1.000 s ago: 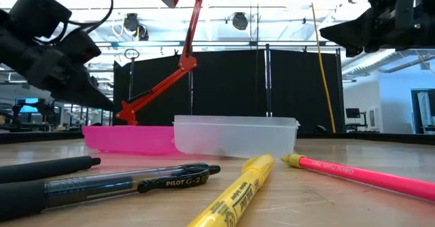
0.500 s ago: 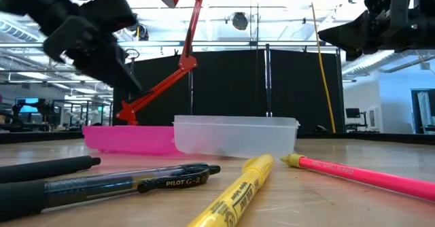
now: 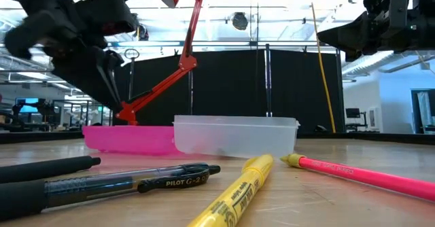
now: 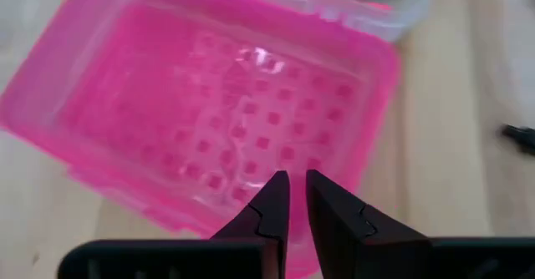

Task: Pick & place school supplies into a supply box
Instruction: Adjust the pink box

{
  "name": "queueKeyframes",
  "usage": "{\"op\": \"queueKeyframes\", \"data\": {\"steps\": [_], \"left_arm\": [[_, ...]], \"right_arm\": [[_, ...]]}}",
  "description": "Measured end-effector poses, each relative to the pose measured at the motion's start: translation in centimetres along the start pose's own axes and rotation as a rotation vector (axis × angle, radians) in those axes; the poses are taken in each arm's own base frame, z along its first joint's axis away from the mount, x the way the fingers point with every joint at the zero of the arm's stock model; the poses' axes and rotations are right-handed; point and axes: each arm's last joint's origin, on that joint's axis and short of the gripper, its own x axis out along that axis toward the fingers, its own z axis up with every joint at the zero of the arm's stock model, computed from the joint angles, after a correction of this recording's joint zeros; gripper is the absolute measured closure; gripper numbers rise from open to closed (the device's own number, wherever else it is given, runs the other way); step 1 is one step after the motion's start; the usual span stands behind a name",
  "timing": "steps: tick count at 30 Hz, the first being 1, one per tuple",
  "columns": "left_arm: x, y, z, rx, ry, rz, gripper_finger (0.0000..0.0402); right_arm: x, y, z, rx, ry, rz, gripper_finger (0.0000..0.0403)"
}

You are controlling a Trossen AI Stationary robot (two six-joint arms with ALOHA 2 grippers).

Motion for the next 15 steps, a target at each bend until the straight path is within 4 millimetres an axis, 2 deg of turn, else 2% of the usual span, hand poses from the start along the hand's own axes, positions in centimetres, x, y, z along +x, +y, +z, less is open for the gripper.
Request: {"op": "queueKeyframes", "data": {"steps": [4,7,15], "left_arm": [[0.2,-0.4,-0.2,0.03,0.005,-0.001,0.034],[0.9,-0.2,-0.5,0.074,0.02,0.076,0.0339],[4.2,0.7,-1.4,0.044,0.152,0.09,0.0339]], "right_arm": [[0.0,0.0,0.1,-0.012,-0.007,-0.001,0.0403],[0.0,0.0,0.1,-0.014,-0.007,-0.001,0.0403],[0.0,0.0,0.0,-0.015,-0.006,-0.001,0.0403]]}}
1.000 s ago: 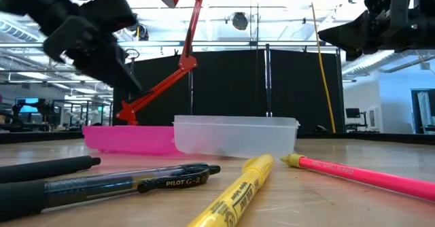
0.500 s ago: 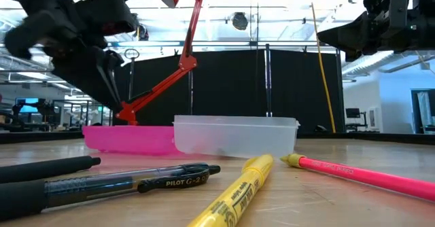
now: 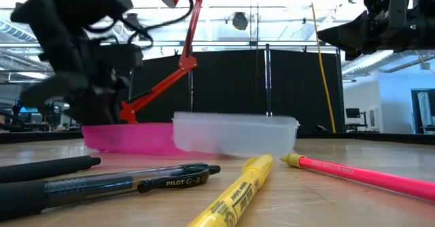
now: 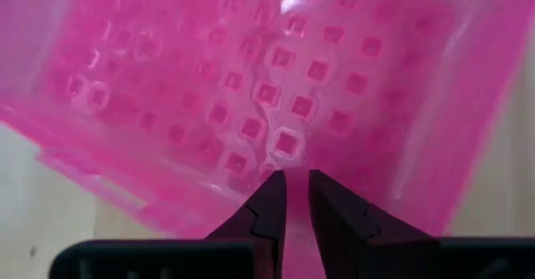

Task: Pick & place school supplies into a supply box
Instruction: Adjust the pink box

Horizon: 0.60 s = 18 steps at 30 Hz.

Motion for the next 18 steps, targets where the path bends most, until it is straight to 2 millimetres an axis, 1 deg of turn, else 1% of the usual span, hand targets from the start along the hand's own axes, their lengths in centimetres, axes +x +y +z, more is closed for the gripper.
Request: {"op": "queueKeyframes", "data": {"steps": [4,6,13,18], "left_arm": [[1.2,-0.3,0.0,-0.035,0.019,-0.012,0.0339],[1.4,-0.6,0.1,-0.063,0.009,-0.019,0.0339],[1.2,-1.8,0.9,-0.164,-0.1,-0.095,0.0339],[1.0,-2.6,1.3,-0.206,-0.155,-0.139,0.0339]], "right_arm": [[0.0,0.0,0.0,-0.001,0.001,0.0,0.0403],[0.0,0.0,0.0,-0.004,0.001,0.0,0.0403],[0.0,0.0,0.0,-0.001,0.002,-0.002,0.0403],[0.0,0.0,0.0,0.003,0.002,-0.001,0.0403]]}}
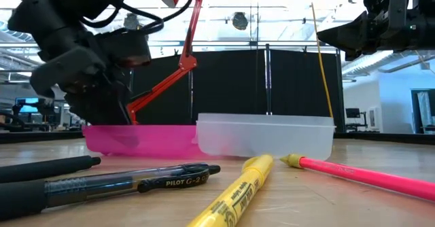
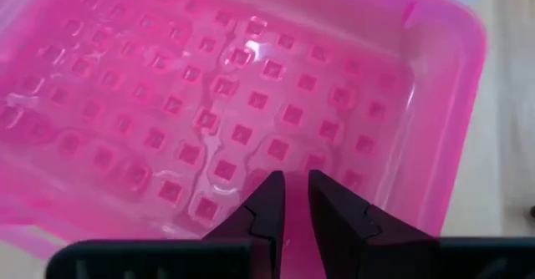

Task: Pick & place school supplies into a supply box
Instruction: Adjust the pink box

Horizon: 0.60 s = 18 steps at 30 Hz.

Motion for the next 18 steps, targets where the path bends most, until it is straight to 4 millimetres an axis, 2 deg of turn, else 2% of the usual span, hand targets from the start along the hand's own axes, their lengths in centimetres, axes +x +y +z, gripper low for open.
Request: {"op": "queueKeyframes", "data": {"steps": [6,12,18], "left_arm": [[-0.2,-0.4,0.0,0.002,-0.051,0.053,0.0339],[-0.3,-0.5,0.7,0.097,-0.143,0.124,0.0339],[-1.6,-2.3,4.0,0.201,-0.201,0.122,0.0339]], "right_arm": [[0.1,0.0,-0.2,-0.004,0.017,0.001,0.0403],[0.3,0.1,-0.5,0.016,0.04,0.002,0.0403],[0.3,0.1,-0.5,0.015,0.042,0.002,0.0403]]}}
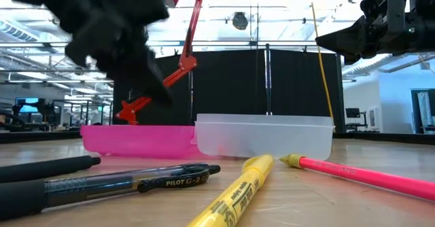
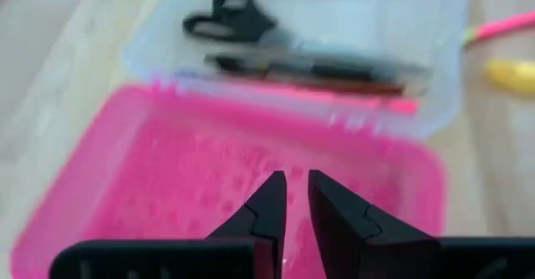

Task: Pick & place school supplies into a supply box
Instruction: Adjust the pink box

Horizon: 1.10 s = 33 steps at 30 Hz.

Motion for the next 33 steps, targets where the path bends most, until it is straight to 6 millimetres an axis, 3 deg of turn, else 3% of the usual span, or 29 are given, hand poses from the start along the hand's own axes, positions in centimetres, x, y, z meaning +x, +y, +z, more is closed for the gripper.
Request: {"op": "queueKeyframes", "data": {"steps": [4,12,16,19,24,29,33], "left_arm": [[-0.4,-2.1,3.4,0.059,0.041,-0.033,0.0339],[2.0,-9.1,6.8,0.339,0.093,-0.16,0.0339],[2.9,-11.4,8.8,0.38,0.044,-0.195,0.0339],[4.3,-11.6,10.0,0.359,0.026,-0.171,0.0339],[7.2,-12.5,10.2,0.406,0.072,-0.16,0.0339],[7.8,-13.0,10.9,0.427,0.088,-0.161,0.0339],[8.3,-11.9,11.4,0.406,0.096,-0.153,0.0339]], "right_arm": [[0.0,0.0,0.0,0.008,0.0,0.0,0.0403],[0.1,0.0,-0.1,0.031,0.012,0.001,0.0403],[0.1,0.0,-0.2,0.033,0.02,-0.001,0.0403],[0.2,0.1,-0.3,0.051,0.027,-0.001,0.0403],[0.2,0.1,-0.4,0.052,0.034,0.0,0.0403],[0.2,0.1,-0.5,0.051,0.04,0.001,0.0403],[0.3,0.1,-0.5,0.049,0.041,0.001,0.0403]]}}
